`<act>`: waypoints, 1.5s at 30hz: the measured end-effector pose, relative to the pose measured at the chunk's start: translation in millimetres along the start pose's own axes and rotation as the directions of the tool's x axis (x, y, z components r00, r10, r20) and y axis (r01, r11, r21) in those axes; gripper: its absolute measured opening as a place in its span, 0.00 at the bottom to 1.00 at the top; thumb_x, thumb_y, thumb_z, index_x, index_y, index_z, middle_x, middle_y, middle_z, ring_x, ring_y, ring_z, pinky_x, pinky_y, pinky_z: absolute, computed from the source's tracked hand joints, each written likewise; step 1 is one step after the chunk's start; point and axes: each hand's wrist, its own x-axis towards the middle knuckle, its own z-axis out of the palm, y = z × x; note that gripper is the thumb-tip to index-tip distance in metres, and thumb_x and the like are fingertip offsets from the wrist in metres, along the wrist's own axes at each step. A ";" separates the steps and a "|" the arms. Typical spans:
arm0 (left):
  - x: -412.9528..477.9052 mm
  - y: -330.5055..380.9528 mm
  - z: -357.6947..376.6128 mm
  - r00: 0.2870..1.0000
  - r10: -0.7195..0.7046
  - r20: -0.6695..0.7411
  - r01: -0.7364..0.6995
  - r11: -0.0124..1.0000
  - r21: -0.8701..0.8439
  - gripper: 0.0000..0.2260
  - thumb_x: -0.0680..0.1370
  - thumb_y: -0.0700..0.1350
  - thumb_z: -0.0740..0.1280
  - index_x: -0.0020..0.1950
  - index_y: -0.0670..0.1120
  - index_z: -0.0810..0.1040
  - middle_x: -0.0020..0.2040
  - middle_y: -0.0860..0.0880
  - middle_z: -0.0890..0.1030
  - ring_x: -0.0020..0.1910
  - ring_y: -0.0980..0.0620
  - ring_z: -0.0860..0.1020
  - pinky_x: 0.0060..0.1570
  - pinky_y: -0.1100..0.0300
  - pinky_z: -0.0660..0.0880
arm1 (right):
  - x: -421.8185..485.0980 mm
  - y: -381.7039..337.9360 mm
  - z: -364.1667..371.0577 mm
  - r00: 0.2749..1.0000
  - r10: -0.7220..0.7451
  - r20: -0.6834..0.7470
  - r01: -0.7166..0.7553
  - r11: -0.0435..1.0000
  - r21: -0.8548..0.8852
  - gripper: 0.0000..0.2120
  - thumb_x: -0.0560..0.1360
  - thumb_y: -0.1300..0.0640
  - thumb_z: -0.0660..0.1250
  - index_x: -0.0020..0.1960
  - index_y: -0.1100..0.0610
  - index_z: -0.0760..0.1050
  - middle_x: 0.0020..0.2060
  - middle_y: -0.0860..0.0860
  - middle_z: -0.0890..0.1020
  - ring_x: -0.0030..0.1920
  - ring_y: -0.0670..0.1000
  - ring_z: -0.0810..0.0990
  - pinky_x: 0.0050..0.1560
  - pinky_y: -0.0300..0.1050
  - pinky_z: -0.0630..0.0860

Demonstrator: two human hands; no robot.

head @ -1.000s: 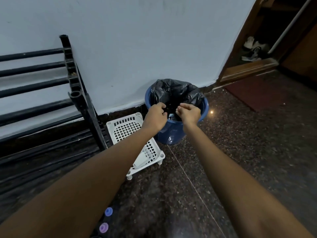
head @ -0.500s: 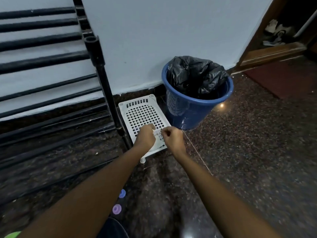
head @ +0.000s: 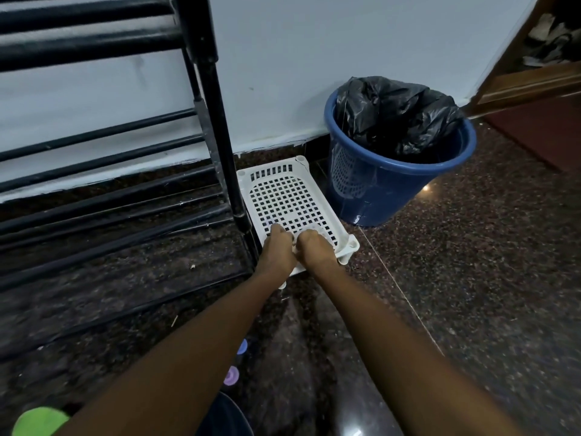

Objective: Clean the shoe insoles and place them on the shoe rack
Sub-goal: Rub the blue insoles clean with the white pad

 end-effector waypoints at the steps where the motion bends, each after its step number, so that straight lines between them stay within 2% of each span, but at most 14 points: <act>1: 0.7 -0.2 -0.3 1.000 -0.003 -0.003 0.003 1.000 -0.004 0.09 0.77 0.32 0.61 0.51 0.44 0.67 0.64 0.36 0.69 0.61 0.40 0.71 0.54 0.58 0.66 | 0.3 -0.2 0.0 1.000 -0.002 -0.002 0.002 1.000 -0.006 0.09 0.76 0.65 0.59 0.54 0.65 0.73 0.54 0.60 0.76 0.55 0.58 0.75 0.52 0.47 0.70; 6: 0.7 -1.3 -0.8 1.000 0.006 -0.020 -0.006 1.000 0.018 0.08 0.77 0.30 0.61 0.49 0.43 0.70 0.60 0.33 0.73 0.59 0.39 0.72 0.54 0.56 0.67 | 1.8 -1.6 3.7 1.000 -0.020 -0.018 0.019 0.998 -0.054 0.11 0.77 0.66 0.59 0.58 0.65 0.71 0.57 0.60 0.75 0.57 0.58 0.74 0.54 0.47 0.70; 9: 0.5 -1.7 0.0 1.000 -0.003 -0.026 0.004 1.000 0.031 0.10 0.77 0.31 0.61 0.57 0.34 0.75 0.62 0.34 0.73 0.61 0.39 0.71 0.56 0.56 0.66 | 1.9 1.0 2.3 1.000 -0.014 -0.028 0.014 0.999 -0.029 0.10 0.76 0.66 0.59 0.56 0.65 0.72 0.55 0.60 0.76 0.56 0.58 0.75 0.53 0.46 0.70; 11: 0.6 -0.7 0.4 1.000 -0.006 -0.020 0.007 1.000 0.030 0.10 0.76 0.30 0.61 0.57 0.33 0.75 0.61 0.35 0.73 0.58 0.40 0.72 0.53 0.55 0.67 | 2.4 3.6 1.8 0.999 0.018 -0.038 -0.016 0.999 0.038 0.09 0.76 0.66 0.59 0.54 0.66 0.73 0.53 0.60 0.77 0.54 0.58 0.76 0.52 0.47 0.71; 14: 0.5 0.0 0.9 0.999 -0.033 -0.036 0.034 0.999 0.028 0.09 0.73 0.27 0.59 0.47 0.38 0.74 0.55 0.38 0.75 0.46 0.46 0.72 0.41 0.56 0.67 | 4.3 6.4 2.9 0.992 0.069 -0.109 -0.047 0.979 0.198 0.06 0.74 0.67 0.60 0.48 0.67 0.75 0.48 0.62 0.78 0.49 0.60 0.79 0.49 0.50 0.75; 18: -2.8 2.4 1.9 0.998 -0.037 -0.041 0.039 0.998 0.051 0.09 0.75 0.28 0.60 0.52 0.34 0.75 0.59 0.40 0.71 0.54 0.45 0.73 0.43 0.58 0.67 | 1.7 10.5 -8.1 0.968 0.150 -0.202 -0.068 0.929 0.365 0.06 0.73 0.66 0.63 0.38 0.64 0.75 0.39 0.58 0.78 0.38 0.53 0.77 0.35 0.43 0.72; 20: -6.9 6.3 0.5 0.999 -0.020 -0.048 0.024 0.997 0.076 0.11 0.76 0.30 0.61 0.58 0.35 0.74 0.63 0.40 0.69 0.57 0.44 0.72 0.49 0.56 0.70 | -3.1 11.9 -19.0 0.950 0.205 -0.237 -0.068 0.874 0.481 0.06 0.72 0.66 0.64 0.39 0.64 0.78 0.37 0.56 0.79 0.36 0.49 0.76 0.34 0.39 0.71; 23: -18.9 14.0 -6.9 0.998 -0.004 -0.068 0.009 0.997 0.071 0.20 0.78 0.31 0.61 0.70 0.37 0.68 0.67 0.41 0.66 0.63 0.44 0.70 0.59 0.56 0.67 | -16.9 14.1 -31.9 0.938 0.258 -0.231 -0.058 0.774 0.630 0.05 0.71 0.65 0.66 0.38 0.64 0.79 0.34 0.52 0.79 0.34 0.48 0.76 0.30 0.31 0.70; 28: -51.3 27.9 -25.3 0.994 0.002 -0.108 -0.001 1.000 0.004 0.22 0.78 0.31 0.61 0.73 0.38 0.65 0.70 0.40 0.66 0.66 0.43 0.69 0.58 0.60 0.65 | -53.5 12.9 -41.9 0.929 0.335 -0.157 -0.066 0.567 0.821 0.15 0.70 0.67 0.65 0.25 0.57 0.72 0.23 0.50 0.74 0.27 0.48 0.72 0.32 0.41 0.72; 33: -102.6 34.3 -44.7 0.990 0.003 -0.140 -0.018 0.994 -0.106 0.20 0.78 0.31 0.60 0.71 0.37 0.68 0.69 0.39 0.70 0.66 0.43 0.71 0.60 0.59 0.66 | -104.1 -4.6 -45.5 0.953 0.301 -0.038 -0.049 0.275 0.960 0.10 0.73 0.68 0.64 0.33 0.62 0.73 0.35 0.58 0.77 0.37 0.53 0.77 0.28 0.36 0.76; 37: -155.8 27.5 -65.8 0.985 -0.010 -0.173 -0.017 0.988 -0.152 0.19 0.77 0.30 0.59 0.68 0.36 0.72 0.66 0.37 0.74 0.65 0.42 0.72 0.58 0.62 0.65 | -145.5 -30.5 -42.1 0.974 0.225 -0.003 -0.059 0.271 0.961 0.08 0.73 0.67 0.63 0.36 0.63 0.74 0.38 0.59 0.77 0.38 0.52 0.77 0.29 0.37 0.77; 40: -199.0 14.5 -87.7 0.983 -0.005 -0.183 -0.029 0.983 -0.181 0.16 0.77 0.30 0.59 0.64 0.35 0.75 0.60 0.36 0.78 0.59 0.41 0.75 0.54 0.63 0.66 | -179.8 -60.1 -42.1 0.979 0.200 0.029 -0.070 0.200 0.977 0.09 0.74 0.67 0.62 0.36 0.62 0.73 0.35 0.56 0.77 0.36 0.50 0.77 0.30 0.36 0.78; 43: -243.3 -1.0 -111.8 0.978 -0.034 -0.204 -0.004 0.983 -0.186 0.16 0.77 0.31 0.60 0.65 0.35 0.74 0.61 0.35 0.76 0.61 0.41 0.74 0.58 0.62 0.65 | -216.0 -92.6 -38.4 0.984 0.162 0.080 -0.100 0.117 0.988 0.09 0.75 0.69 0.61 0.36 0.63 0.74 0.32 0.54 0.78 0.31 0.47 0.78 0.28 0.35 0.77; 45: -268.2 -11.7 -124.1 0.974 -0.057 -0.219 0.017 0.984 -0.180 0.16 0.77 0.31 0.61 0.65 0.36 0.74 0.61 0.36 0.76 0.60 0.41 0.74 0.59 0.60 0.65 | -235.4 -112.0 -32.2 0.988 0.116 0.102 -0.116 0.124 0.985 0.09 0.75 0.69 0.60 0.38 0.64 0.76 0.31 0.54 0.79 0.27 0.45 0.79 0.30 0.36 0.78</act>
